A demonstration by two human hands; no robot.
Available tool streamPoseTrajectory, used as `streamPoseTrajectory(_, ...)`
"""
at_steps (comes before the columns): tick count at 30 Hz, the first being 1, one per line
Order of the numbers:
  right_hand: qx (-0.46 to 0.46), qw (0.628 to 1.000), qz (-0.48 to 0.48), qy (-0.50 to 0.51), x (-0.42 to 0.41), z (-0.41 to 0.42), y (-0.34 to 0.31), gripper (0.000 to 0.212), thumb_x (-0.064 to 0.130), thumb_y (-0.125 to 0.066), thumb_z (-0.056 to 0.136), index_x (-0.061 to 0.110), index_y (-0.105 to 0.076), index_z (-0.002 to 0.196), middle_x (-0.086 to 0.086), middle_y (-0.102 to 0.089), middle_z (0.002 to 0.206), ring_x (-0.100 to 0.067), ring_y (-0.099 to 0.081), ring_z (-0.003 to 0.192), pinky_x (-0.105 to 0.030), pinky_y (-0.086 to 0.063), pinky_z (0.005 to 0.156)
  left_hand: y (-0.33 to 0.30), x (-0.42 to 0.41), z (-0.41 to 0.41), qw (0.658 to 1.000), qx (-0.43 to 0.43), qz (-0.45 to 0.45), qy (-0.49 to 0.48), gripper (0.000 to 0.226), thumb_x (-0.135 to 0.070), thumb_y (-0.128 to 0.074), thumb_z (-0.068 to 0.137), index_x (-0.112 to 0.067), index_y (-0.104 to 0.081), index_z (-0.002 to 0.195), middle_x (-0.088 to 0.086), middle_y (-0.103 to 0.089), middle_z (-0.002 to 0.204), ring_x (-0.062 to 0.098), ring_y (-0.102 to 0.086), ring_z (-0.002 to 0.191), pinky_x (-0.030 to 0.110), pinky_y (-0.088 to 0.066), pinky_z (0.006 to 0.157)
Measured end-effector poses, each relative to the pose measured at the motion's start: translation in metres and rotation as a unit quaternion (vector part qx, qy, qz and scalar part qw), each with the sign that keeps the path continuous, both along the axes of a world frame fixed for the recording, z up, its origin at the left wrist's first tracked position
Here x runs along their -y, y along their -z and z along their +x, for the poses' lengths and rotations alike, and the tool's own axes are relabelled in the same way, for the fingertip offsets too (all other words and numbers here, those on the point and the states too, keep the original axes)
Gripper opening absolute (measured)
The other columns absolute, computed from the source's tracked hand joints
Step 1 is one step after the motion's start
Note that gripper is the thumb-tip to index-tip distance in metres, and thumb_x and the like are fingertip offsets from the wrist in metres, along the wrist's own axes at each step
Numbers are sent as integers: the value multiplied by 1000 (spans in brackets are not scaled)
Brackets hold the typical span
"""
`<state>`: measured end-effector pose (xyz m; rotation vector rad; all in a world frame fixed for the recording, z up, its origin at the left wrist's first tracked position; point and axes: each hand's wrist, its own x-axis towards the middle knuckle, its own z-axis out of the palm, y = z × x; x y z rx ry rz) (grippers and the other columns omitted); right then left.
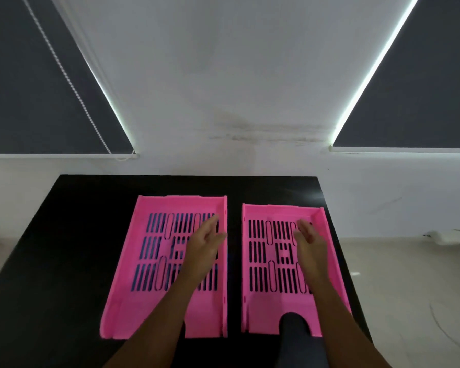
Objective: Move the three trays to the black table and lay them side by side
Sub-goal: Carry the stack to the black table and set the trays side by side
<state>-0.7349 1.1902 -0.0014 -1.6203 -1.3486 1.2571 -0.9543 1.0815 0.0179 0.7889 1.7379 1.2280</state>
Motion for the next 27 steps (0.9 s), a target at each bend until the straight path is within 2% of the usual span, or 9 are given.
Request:
streamPoseTrajectory(4,-29,996,1,-79,30,-54,1,44,9,-58,99,9,-54,143,-8,-58,146,-12,-53,128,-28,-39,107,-5,39,-54,998,-57,10,-35,56,-24,-62,97,-26,-45,150,0,-43,159,15,-42,144,45,-37,118)
streamPoseTrajectory(6,-41,994,-11,-105,46,-77,3,46,8,-59,99,8,-52,144,-7,-56,147,-9,-51,127,-25,-37,106,-5,62,-81,995,-84,9,-54,56,-25,-60,98,-28,-43,151,-9,-43,154,-9,-49,128,40,-39,114)
streamPoseTrajectory(8,-47,991,-20,-126,61,-95,7,47,11,-58,99,10,-50,146,-6,-54,150,-8,-49,129,-27,-36,107,-2,84,-106,990,-106,5,-91,57,-24,-58,99,-28,-39,152,-13,-45,148,-22,-56,105,33,-48,103)
streamPoseTrajectory(11,-40,988,-44,-142,80,-114,15,48,17,-55,101,13,-47,149,-5,-52,151,-14,-50,134,-34,-39,110,7,112,-137,985,-79,-49,-142,68,-26,-58,99,-29,-26,158,-2,-34,161,-8,-68,91,21,-59,69)
streamPoseTrajectory(13,-41,986,-67,-145,92,-120,20,46,16,-52,103,16,-48,148,-10,-59,144,-23,-60,126,-45,-49,107,13,124,-144,988,-13,-76,-133,66,-27,-57,99,-27,-26,158,0,-57,141,-5,-73,74,17,-57,55)
streamPoseTrajectory(17,-34,989,-70,-129,106,-128,23,47,15,-47,104,16,-43,151,-12,-58,144,-27,-61,125,-56,-52,102,21,129,-148,990,98,-43,-89,34,-21,-53,101,-19,-60,134,9,-77,107,23,-79,89,47,-63,80)
streamPoseTrajectory(20,-47,991,-63,-111,106,-136,20,45,14,-46,104,23,-46,148,8,-69,117,3,-72,91,-20,-61,65,15,128,-157,988,135,-20,-77,27,-23,-54,100,-19,-67,123,10,-78,104,30,-78,91,49,-62,81)
streamPoseTrajectory(23,-66,991,-47,-109,109,-153,11,40,13,-49,103,34,-51,138,29,-69,96,23,-65,81,-2,-50,56,7,130,-177,990,122,2,-74,24,-26,-53,101,-21,-69,117,13,-78,103,34,-77,91,53,-62,82)
streamPoseTrajectory(27,-92,985,-51,-134,124,-196,5,35,16,-52,102,28,-63,133,11,-78,105,0,-75,94,-21,-61,73,3,149,-218,991,104,13,-80,25,-27,-51,102,-18,-68,116,15,-76,99,34,-74,84,52,-61,81)
